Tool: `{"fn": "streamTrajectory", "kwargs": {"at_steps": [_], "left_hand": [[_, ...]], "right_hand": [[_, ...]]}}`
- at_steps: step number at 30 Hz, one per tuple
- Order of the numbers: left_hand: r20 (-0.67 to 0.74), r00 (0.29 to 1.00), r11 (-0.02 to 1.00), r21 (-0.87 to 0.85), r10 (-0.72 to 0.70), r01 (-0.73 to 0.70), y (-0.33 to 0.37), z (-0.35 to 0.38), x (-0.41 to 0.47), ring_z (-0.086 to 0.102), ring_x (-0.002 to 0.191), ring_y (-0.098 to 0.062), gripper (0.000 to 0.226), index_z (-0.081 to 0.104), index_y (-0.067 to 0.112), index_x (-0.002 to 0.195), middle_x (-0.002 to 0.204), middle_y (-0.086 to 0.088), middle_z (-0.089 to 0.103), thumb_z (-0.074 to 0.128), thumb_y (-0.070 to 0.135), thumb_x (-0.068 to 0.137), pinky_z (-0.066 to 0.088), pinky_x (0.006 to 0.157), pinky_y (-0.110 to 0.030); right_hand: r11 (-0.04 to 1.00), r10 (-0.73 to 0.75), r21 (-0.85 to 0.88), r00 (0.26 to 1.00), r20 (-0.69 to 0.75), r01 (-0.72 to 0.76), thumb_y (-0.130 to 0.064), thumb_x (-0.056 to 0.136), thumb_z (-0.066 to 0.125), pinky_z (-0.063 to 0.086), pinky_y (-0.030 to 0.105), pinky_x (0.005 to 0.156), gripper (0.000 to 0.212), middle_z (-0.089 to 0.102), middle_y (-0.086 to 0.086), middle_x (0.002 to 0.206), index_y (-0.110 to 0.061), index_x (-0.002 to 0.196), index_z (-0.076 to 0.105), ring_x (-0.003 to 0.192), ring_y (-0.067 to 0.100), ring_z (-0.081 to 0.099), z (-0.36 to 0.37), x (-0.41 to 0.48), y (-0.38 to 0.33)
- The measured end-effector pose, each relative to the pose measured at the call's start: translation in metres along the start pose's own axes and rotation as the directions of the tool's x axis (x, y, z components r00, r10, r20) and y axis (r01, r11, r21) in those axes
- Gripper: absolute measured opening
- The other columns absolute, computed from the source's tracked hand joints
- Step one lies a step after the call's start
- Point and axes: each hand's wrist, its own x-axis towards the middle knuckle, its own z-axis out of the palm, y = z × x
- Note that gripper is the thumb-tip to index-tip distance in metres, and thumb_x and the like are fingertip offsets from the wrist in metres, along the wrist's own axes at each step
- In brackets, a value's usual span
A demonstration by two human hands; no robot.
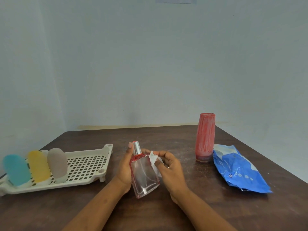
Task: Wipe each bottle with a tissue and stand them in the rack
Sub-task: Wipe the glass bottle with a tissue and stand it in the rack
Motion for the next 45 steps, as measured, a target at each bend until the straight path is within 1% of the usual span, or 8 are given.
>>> {"fn": "streamTrajectory", "kwargs": {"at_steps": [6, 17, 22, 27, 33, 37, 40, 45], "left_hand": [[-0.002, 1.0, 1.0, -0.01, 0.016, -0.016, -0.003, -0.01, 0.005, 0.068, 0.091, -0.031, 0.081, 0.075, 0.01, 0.075, 0.094, -0.018, 0.071, 0.08, 0.079, 0.031, 0.048, 0.094, -0.05], [-0.063, 0.992, 0.994, 0.003, 0.112, -0.112, 0.005, -0.017, 0.005, 0.064, 0.073, -0.025, 0.09, 0.065, 0.003, 0.087, 0.083, -0.016, 0.067, 0.079, 0.078, 0.039, 0.056, 0.067, -0.036], [-0.177, 0.939, 0.948, 0.182, 0.294, -0.263, 0.012, -0.02, 0.003, 0.064, 0.079, -0.028, 0.084, 0.069, 0.009, 0.087, 0.086, -0.015, 0.069, 0.069, 0.084, 0.049, 0.049, 0.082, -0.043], [-0.206, 0.877, 0.879, 0.311, 0.435, -0.362, 0.025, -0.016, -0.003, 0.068, 0.078, -0.019, 0.072, 0.074, 0.026, 0.079, 0.082, -0.004, 0.073, 0.061, 0.09, 0.05, 0.054, 0.074, -0.037], [-0.339, 0.786, 0.841, 0.373, 0.516, -0.392, 0.063, -0.038, -0.017, 0.065, 0.081, -0.021, 0.073, 0.072, 0.025, 0.075, 0.08, 0.0, 0.073, 0.06, 0.092, 0.048, 0.049, 0.084, -0.046], [-0.387, 0.702, 0.753, 0.571, 0.599, -0.327, 0.098, -0.061, -0.031, 0.064, 0.089, -0.027, 0.081, 0.069, 0.023, 0.084, 0.088, -0.003, 0.07, 0.045, 0.095, 0.057, 0.048, 0.08, -0.04], [-0.417, 0.666, 0.669, 0.724, 0.619, -0.169, 0.112, -0.073, -0.036, 0.061, 0.085, -0.024, 0.067, 0.066, 0.012, 0.098, 0.092, -0.009, 0.065, 0.039, 0.071, 0.08, 0.044, 0.07, -0.028], [-0.398, 0.668, 0.534, 0.845, 0.629, 0.001, 0.11, -0.08, -0.037, 0.053, 0.064, -0.012, 0.035, 0.054, 0.018, 0.075, 0.07, -0.002, 0.058, 0.053, 0.047, 0.093, 0.04, 0.057, -0.024]], "right_hand": [[0.981, 0.101, -0.167, 0.995, 0.02, -0.096, -0.013, 0.088, 0.062, 0.058, 0.033, 0.071, 0.006, 0.072, 0.003, 0.088, -0.013, 0.089, 0.068, 0.083, 0.019, 0.069, -0.006, 0.004, 0.009], [0.857, 0.046, -0.515, 0.995, 0.085, 0.004, -0.021, 0.085, 0.066, 0.054, 0.023, 0.067, 0.007, 0.07, -0.002, 0.083, -0.016, 0.085, 0.071, 0.078, 0.009, 0.065, -0.012, 0.004, 0.012], [0.864, -0.104, -0.491, 0.994, 0.04, 0.111, -0.01, 0.088, 0.062, 0.045, 0.008, 0.06, 0.017, 0.066, -0.011, 0.084, -0.027, 0.091, 0.064, 0.076, -0.003, 0.061, -0.013, 0.006, 0.007], [0.774, -0.208, -0.602, 0.977, 0.051, 0.196, 0.008, 0.082, 0.049, 0.038, 0.007, 0.062, 0.047, 0.061, -0.013, 0.076, -0.035, 0.064, 0.057, 0.075, -0.003, 0.056, -0.013, 0.009, 0.01], [0.853, -0.173, -0.489, 0.983, 0.064, 0.182, -0.005, 0.09, 0.051, 0.043, 0.006, 0.074, 0.026, 0.065, -0.015, 0.094, -0.02, 0.088, 0.072, 0.089, -0.006, 0.058, -0.013, 0.008, 0.011], [0.761, -0.221, -0.582, 0.958, 0.182, 0.286, -0.013, 0.085, 0.066, 0.034, -0.003, 0.079, 0.018, 0.06, -0.017, 0.101, -0.022, 0.1, 0.07, 0.091, -0.011, 0.052, -0.015, 0.01, 0.015], [0.747, -0.198, -0.606, 0.961, 0.193, 0.275, -0.007, 0.084, 0.066, 0.035, -0.002, 0.074, 0.02, 0.061, -0.012, 0.101, -0.023, 0.097, 0.069, 0.091, -0.004, 0.052, -0.016, 0.01, 0.016], [0.749, -0.175, -0.605, 0.962, 0.211, 0.269, -0.008, 0.088, 0.059, 0.039, 0.005, 0.077, 0.032, 0.061, -0.01, 0.108, -0.024, 0.116, 0.063, 0.099, 0.004, 0.055, -0.015, 0.008, 0.016]]}}
